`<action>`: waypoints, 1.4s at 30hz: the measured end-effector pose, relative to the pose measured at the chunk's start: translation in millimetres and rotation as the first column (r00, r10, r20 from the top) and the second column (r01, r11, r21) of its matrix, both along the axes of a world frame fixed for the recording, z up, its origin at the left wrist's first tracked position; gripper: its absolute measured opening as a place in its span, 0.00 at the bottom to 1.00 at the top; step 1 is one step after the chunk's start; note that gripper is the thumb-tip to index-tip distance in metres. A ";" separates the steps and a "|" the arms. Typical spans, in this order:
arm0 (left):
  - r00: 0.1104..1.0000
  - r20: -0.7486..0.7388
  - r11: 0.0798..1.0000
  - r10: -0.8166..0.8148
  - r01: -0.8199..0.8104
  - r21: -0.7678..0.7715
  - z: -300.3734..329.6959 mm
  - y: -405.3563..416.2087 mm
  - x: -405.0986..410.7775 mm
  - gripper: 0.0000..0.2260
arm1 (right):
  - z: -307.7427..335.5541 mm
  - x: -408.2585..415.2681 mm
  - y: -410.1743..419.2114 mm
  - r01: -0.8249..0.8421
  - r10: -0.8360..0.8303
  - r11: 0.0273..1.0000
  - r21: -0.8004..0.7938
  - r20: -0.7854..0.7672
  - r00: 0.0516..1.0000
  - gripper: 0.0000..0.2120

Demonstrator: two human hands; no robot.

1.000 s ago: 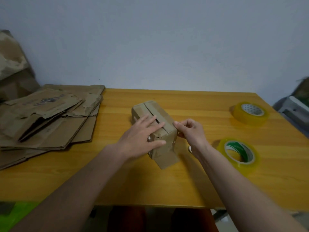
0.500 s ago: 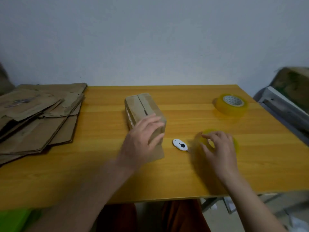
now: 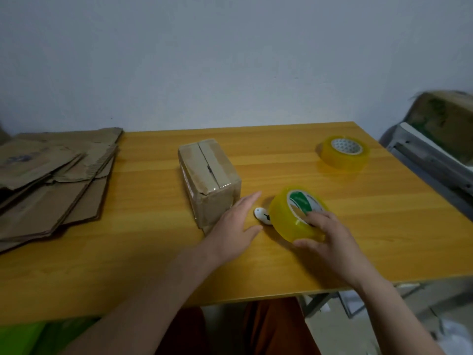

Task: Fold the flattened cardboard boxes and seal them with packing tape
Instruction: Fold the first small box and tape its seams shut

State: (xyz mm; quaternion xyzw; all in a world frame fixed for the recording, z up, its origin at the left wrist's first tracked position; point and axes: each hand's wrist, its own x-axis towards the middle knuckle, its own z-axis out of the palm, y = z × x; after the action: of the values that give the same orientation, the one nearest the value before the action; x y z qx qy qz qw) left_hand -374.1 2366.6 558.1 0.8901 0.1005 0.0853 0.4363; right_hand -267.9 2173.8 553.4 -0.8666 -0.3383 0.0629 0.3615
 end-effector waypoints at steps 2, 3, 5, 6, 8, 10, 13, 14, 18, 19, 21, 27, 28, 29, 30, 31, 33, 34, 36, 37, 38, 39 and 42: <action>1.000 0.014 0.986 -0.012 0.015 -0.167 7.7 2.6 1.1 0.31 | 5.6 -4.1 4.0 -0.081 0.083 0.993 0.090 -0.021 0.996 0.21; 0.999 0.046 0.977 0.008 0.002 -0.211 11.4 4.4 0.4 0.29 | 8.4 -5.3 5.4 -0.122 0.126 0.986 0.117 -0.032 0.991 0.20; 0.990 0.113 0.968 0.085 -0.055 -0.243 18.2 8.0 -3.3 0.23 | 12.6 -6.5 7.1 -0.185 0.194 0.972 0.144 -0.052 0.980 0.22; 0.984 0.134 0.964 0.115 -0.078 -0.255 20.8 10.0 -5.7 0.21 | 13.9 -7.0 7.8 -0.198 0.209 0.969 0.151 -0.064 0.976 0.23; 0.979 0.148 0.956 0.138 -0.093 -0.277 24.6 12.1 -10.9 0.18 | 16.0 -8.3 9.6 -0.204 0.219 0.966 0.160 -0.082 0.972 0.23; 0.980 0.144 0.954 0.139 -0.094 -0.285 26.6 11.9 -15.1 0.16 | 16.2 -9.5 11.5 -0.211 0.227 0.964 0.162 -0.084 0.970 0.22; 0.974 0.138 0.948 0.182 -0.136 -0.288 27.5 9.5 -19.0 0.10 | 15.7 -11.1 14.0 -0.230 0.245 0.962 0.150 -0.089 0.965 0.23; 0.969 0.140 0.946 0.203 -0.157 -0.283 28.2 8.8 -20.0 0.09 | 16.0 -11.4 15.2 -0.233 0.247 0.963 0.138 -0.092 0.965 0.24; 0.935 0.215 0.937 0.281 -0.219 -0.270 31.3 7.3 -22.7 0.05 | 20.2 -14.9 20.9 -0.216 0.229 0.971 0.104 -0.143 0.963 0.24; 0.924 0.245 0.935 0.293 -0.224 -0.274 32.1 7.1 -23.2 0.05 | 21.0 -16.1 22.3 -0.218 0.231 0.971 0.097 -0.147 0.962 0.23; 0.904 0.285 0.934 0.318 -0.248 -0.255 33.1 6.1 -25.5 0.03 | 22.5 -19.1 25.6 -0.229 0.238 0.970 0.078 -0.135 0.962 0.21; 0.826 0.371 0.897 0.424 -0.327 -0.297 31.7 3.7 -34.8 0.06 | 30.7 -28.9 29.7 -0.181 0.142 0.981 0.065 0.390 0.910 0.30; 0.808 0.365 0.866 0.462 -0.324 -0.380 32.7 4.1 -35.6 0.06 | 31.1 -28.8 31.0 -0.145 0.052 0.972 0.184 0.437 0.898 0.31; 0.793 0.339 0.814 0.506 -0.310 -0.492 34.5 3.4 -36.1 0.05 | 31.8 -29.7 32.9 -0.114 -0.041 0.936 0.332 0.425 0.904 0.31; 0.785 0.291 0.739 0.546 -0.288 -0.608 36.9 1.4 -36.7 0.04 | 33.1 -31.7 36.4 -0.078 -0.103 0.874 0.480 0.339 0.935 0.30; 0.786 0.235 0.658 0.572 -0.268 -0.704 39.8 -1.4 -37.1 0.02 | 33.8 -34.7 41.1 -0.029 -0.102 0.797 0.604 0.181 0.978 0.29; 0.804 0.147 0.549 0.576 -0.248 -0.798 44.2 -6.0 -38.9 0.02 | 32.0 -42.4 53.6 0.077 0.024 0.705 0.705 -0.132 0.991 0.26; 0.815 0.124 0.519 0.566 -0.236 -0.821 45.2 -6.9 -40.1 0.03 | 27.1 -43.4 58.7 0.114 0.102 0.683 0.722 -0.249 0.963 0.27; 0.823 0.087 0.489 0.561 -0.244 -0.837 44.9 -6.0 -42.7 0.03 | 16.1 -44.9 65.1 0.157 0.169 0.665 0.730 -0.352 0.921 0.28; 0.823 0.062 0.502 0.565 -0.284 -0.817 43.9 -5.3 -43.9 0.03 | 16.0 -45.8 66.3 0.141 0.151 0.681 0.719 -0.326 0.933 0.23; 0.818 0.039 0.529 0.574 -0.333 -0.781 41.6 -5.1 -45.8 0.03 | 17.7 -46.3 66.8 0.105 0.105 0.710 0.697 -0.252 0.962 0.19; 0.807 0.029 0.550 0.590 -0.375 -0.747 39.0 -5.2 -48.5 0.03 | 18.5 -44.8 66.0 0.061 0.080 0.733 0.677 -0.175 0.981 0.19; 0.719 0.056 0.545 0.693 -0.471 -0.693 32.3 3.0 -62.8 0.01 | 21.7 -31.7 57.6 0.068 -0.016 0.753 0.655 -0.085 0.996 0.22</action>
State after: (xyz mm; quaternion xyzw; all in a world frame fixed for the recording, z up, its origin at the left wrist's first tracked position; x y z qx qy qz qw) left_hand -436.9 2369.6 590.4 0.5734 0.3439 0.3330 0.6649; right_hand -299.6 2231.4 575.1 -0.6891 -0.3058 -0.0358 0.6561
